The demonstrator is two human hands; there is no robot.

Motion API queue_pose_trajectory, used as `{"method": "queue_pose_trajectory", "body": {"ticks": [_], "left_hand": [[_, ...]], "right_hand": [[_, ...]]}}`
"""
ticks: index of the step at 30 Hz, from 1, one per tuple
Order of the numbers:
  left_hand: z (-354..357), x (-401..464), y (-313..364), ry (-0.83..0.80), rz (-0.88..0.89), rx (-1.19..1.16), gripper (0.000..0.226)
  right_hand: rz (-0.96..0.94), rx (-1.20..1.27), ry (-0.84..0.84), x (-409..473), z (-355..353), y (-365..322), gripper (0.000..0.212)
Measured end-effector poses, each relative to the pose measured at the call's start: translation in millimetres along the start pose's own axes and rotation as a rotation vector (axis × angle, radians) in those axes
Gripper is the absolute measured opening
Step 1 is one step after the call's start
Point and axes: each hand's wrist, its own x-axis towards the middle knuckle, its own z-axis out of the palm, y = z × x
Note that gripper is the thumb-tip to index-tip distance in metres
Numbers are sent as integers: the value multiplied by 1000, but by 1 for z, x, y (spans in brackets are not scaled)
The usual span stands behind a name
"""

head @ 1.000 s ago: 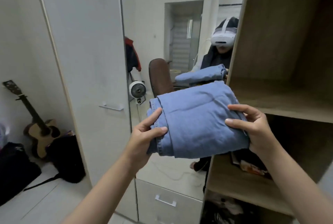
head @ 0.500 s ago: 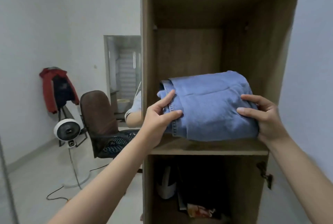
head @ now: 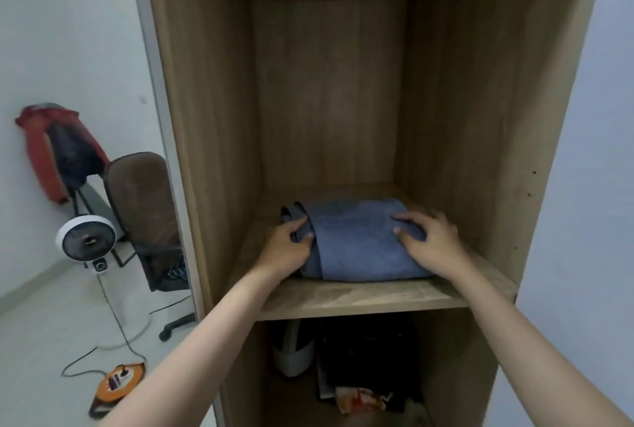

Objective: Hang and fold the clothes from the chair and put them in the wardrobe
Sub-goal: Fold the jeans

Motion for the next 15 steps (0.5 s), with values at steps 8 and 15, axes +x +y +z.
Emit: {"method": "queue_pose_trajectory", "body": {"ticks": [8,15], "left_hand": [[5,-13,3,-356,213,708,62],[14,38,-6,-399,217,680,64]], "right_hand": [[-213,-556,-273,-20,16,-20,79],[-125,-469,-325,25,27,-8,84]]}}
